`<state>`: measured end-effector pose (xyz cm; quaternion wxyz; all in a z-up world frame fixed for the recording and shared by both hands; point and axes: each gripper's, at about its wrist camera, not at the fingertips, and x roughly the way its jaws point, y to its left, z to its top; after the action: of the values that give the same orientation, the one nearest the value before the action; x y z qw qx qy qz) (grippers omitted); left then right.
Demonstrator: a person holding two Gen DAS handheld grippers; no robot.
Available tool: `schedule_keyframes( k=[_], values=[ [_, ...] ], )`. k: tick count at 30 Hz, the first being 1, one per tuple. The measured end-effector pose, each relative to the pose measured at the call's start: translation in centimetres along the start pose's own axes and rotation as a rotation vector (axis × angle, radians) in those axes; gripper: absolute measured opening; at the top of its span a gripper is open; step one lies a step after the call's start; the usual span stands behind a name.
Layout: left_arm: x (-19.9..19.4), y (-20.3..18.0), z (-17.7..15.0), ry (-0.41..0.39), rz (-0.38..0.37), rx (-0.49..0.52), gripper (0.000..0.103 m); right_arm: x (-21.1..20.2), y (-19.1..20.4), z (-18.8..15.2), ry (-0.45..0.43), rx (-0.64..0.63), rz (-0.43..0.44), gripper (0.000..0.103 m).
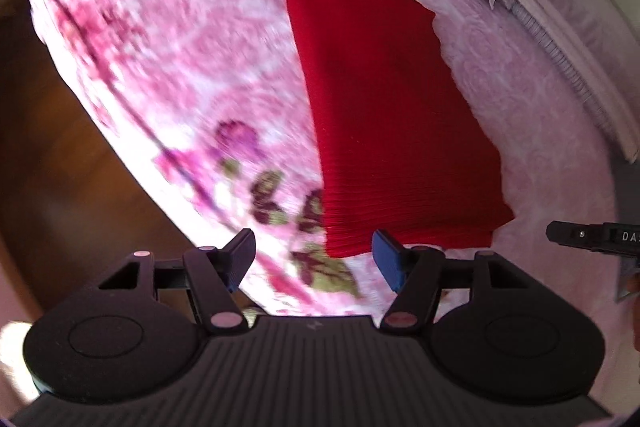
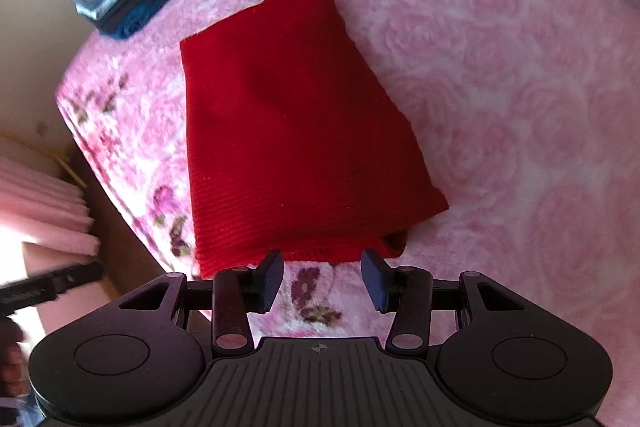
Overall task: Fold clothes
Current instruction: 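Grasp the sweater strip end with the left gripper while the right gripper grasps it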
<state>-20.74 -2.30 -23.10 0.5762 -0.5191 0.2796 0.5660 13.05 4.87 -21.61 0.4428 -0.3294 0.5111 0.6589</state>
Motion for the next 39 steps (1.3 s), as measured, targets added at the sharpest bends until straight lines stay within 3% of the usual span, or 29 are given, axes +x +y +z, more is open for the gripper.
schedule_keyframes(
  k=[5,10,13,18,23,29,30,32,34,36,37,39],
  values=[
    [3.5,0.9,0.2,-0.021,-0.108,-0.05,0.061,2.2,-5.0,3.0,0.015,0.018,0.124,0.047],
    [6.5,1.6,0.5,-0.078,-0.17,-0.108,0.061,5.8,-8.7,4.7,0.041,0.033,0.206,0.048],
    [8.5,2.0,0.5,-0.105,-0.199,-0.137,0.061,8.1,-10.9,5.6,0.058,0.042,0.254,0.076],
    [11.1,2.8,0.2,-0.136,-0.27,-0.218,0.061,11.9,-14.5,7.1,0.085,0.058,0.335,0.076],
    [13.1,3.7,0.0,-0.168,-0.328,-0.292,0.06,14.6,-15.9,8.1,0.111,0.095,0.522,0.075],
    [15.5,4.1,-0.8,-0.103,-0.437,-0.333,0.05,16.8,-15.2,9.0,0.191,0.035,0.656,0.075],
    [15.6,4.1,-1.1,-0.1,-0.448,-0.331,0.049,16.8,-15.4,8.9,0.204,0.028,0.673,0.074],
    [15.8,4.2,-1.4,-0.09,-0.467,-0.338,0.045,16.9,-15.8,8.5,0.243,0.016,0.687,0.058],
    [16.1,4.4,-1.7,-0.081,-0.485,-0.351,0.034,17.0,-16.3,7.9,0.268,0.017,0.7,0.054],
    [16.8,4.6,-1.4,-0.069,-0.497,-0.361,0.013,17.3,-16.4,7.9,0.278,0.026,0.715,0.054],
    [17.1,4.7,-1.2,-0.063,-0.503,-0.358,0.01,17.4,-16.4,8.0,0.284,0.028,0.72,0.053],
    [17.1,4.5,-0.8,-0.057,-0.503,-0.325,0.008,17.9,-15.9,8.3,0.297,0.014,0.716,0.02]
  ],
)
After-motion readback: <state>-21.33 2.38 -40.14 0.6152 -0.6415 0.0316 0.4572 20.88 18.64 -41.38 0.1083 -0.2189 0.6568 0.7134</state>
